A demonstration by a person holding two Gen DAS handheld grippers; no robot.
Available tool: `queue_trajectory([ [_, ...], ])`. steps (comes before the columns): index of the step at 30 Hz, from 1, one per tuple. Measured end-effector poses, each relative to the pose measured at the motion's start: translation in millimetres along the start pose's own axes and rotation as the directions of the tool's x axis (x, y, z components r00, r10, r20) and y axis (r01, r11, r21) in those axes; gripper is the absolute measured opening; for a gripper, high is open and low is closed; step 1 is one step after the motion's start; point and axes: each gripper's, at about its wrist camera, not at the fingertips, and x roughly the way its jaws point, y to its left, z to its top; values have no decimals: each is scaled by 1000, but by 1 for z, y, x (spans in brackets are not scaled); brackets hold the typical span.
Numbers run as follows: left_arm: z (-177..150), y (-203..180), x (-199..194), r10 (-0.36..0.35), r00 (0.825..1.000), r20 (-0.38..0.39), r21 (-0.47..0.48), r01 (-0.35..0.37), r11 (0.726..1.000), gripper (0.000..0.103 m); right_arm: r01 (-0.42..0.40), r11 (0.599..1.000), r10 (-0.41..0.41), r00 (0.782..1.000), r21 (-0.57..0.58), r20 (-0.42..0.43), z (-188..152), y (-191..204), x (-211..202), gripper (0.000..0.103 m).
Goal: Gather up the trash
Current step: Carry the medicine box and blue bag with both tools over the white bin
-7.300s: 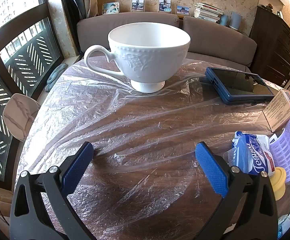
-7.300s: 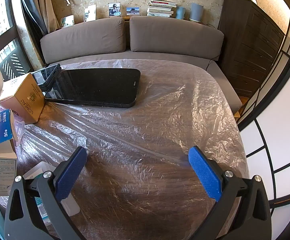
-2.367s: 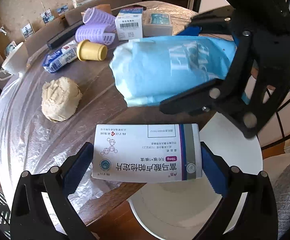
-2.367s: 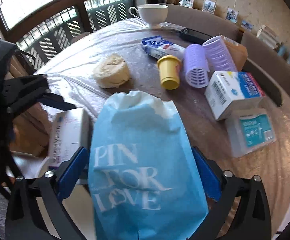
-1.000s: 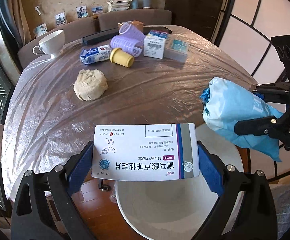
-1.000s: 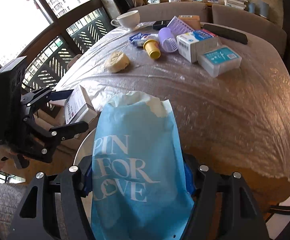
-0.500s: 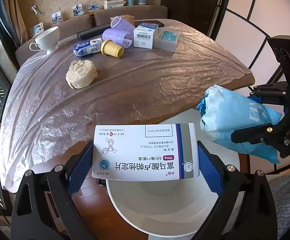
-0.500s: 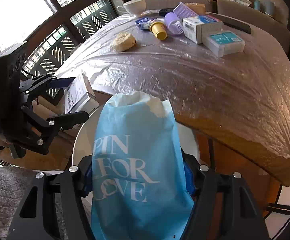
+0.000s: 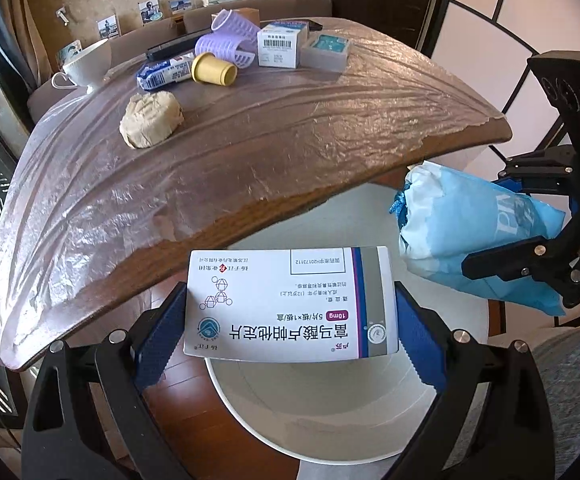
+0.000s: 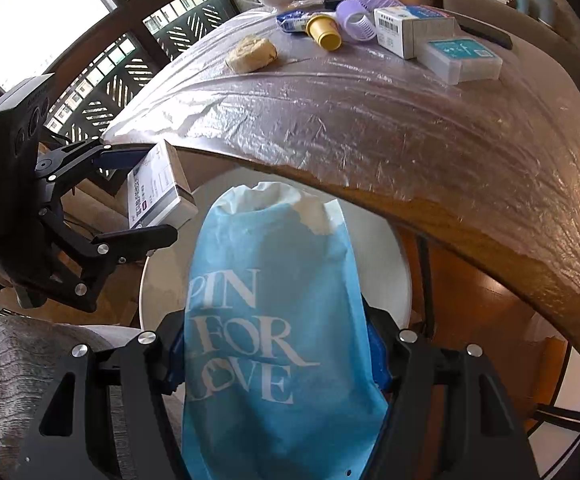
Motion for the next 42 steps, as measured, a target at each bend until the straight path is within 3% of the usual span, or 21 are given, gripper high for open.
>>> queue_trajectory([
  [42,-22,-10,53,9,991,-135,36,-4,999,97,-3,1000,-1,991,-27,-136,4,-6,58,66],
])
